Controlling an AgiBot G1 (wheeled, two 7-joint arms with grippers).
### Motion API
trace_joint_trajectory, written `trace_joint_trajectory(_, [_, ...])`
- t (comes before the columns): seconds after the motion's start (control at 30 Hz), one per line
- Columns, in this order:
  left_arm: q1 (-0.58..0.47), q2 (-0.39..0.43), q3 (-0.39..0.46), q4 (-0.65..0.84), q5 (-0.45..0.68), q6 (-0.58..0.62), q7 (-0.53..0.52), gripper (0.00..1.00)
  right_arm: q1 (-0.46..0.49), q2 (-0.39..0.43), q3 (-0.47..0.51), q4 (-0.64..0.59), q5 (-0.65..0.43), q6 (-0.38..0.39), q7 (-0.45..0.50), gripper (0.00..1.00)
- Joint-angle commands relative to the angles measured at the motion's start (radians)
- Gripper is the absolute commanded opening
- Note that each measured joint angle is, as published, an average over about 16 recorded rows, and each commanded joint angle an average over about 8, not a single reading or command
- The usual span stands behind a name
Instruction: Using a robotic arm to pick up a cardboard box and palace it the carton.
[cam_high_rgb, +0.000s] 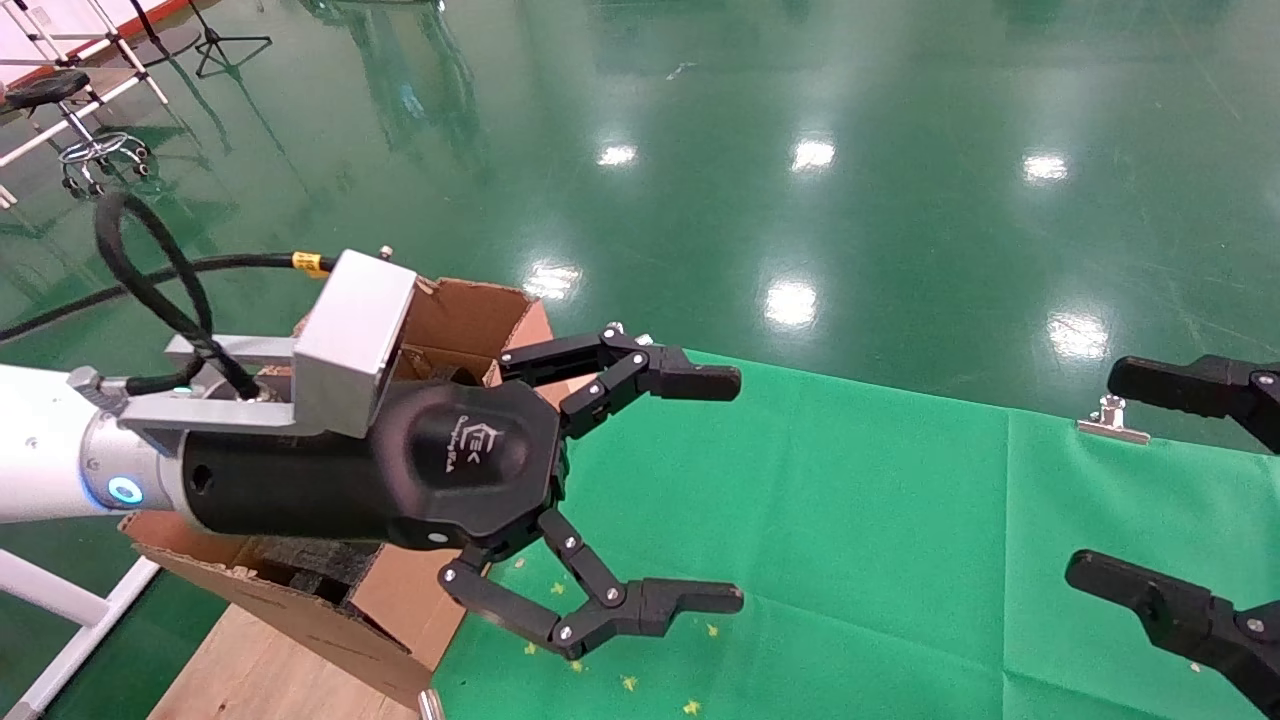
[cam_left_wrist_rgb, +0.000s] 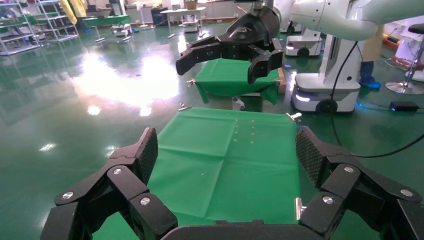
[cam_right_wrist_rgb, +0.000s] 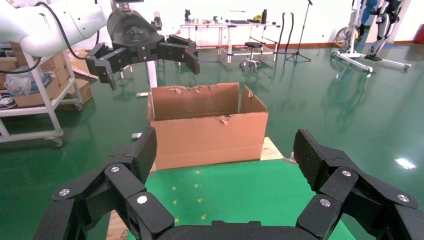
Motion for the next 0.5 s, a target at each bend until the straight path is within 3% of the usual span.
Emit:
trace_joint_trajectory(0.03, [-0.001,0.000,0.001,0.002,0.002,-0.001,0.000,1.00,0.000,0.000,0.000,0.000,0.000,0.000,0.000,1.00])
trace_joint_trajectory(0.5, [-0.006,0.000,0.002,0.008,0.009,-0.003,-0.001,1.00,0.000,0.000,0.000,0.000,0.000,0.000,0.000,1.00])
